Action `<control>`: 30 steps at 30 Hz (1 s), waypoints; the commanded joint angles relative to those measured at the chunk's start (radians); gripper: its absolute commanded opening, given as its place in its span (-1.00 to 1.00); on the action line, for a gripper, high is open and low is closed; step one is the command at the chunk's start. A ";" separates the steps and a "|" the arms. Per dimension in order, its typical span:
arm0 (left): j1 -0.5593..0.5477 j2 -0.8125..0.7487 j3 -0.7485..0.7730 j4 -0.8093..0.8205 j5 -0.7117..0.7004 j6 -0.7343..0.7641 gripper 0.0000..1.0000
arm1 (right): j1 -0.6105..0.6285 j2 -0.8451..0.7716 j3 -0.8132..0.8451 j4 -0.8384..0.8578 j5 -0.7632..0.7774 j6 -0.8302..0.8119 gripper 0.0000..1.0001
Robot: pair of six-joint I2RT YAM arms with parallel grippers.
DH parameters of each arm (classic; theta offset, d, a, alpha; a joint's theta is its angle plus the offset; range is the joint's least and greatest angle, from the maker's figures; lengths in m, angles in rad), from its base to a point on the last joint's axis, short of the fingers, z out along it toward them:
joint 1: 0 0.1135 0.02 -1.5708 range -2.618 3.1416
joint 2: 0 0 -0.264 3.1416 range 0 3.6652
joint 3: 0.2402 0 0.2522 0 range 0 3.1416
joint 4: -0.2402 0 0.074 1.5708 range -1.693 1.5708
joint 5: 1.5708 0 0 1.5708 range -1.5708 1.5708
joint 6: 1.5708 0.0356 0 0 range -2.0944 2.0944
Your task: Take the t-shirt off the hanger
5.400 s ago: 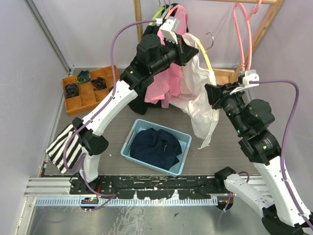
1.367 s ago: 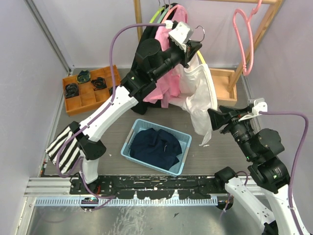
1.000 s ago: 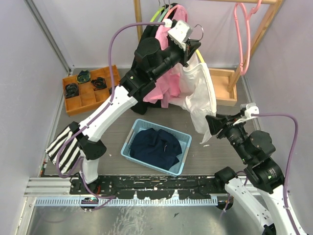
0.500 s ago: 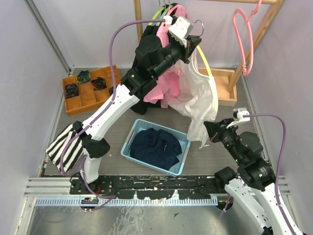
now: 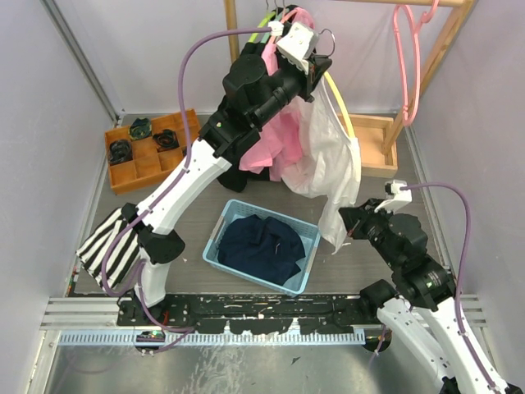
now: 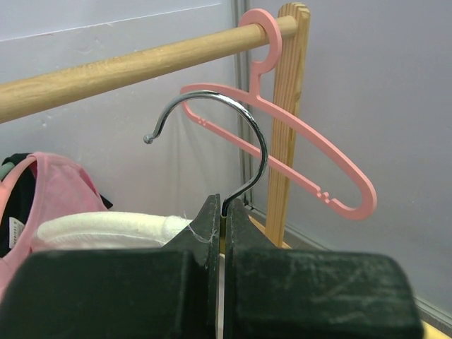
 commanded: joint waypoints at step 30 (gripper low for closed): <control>0.007 -0.054 -0.026 0.099 -0.023 -0.031 -1.00 | 0.001 -0.052 0.163 0.175 -0.050 -0.175 -0.98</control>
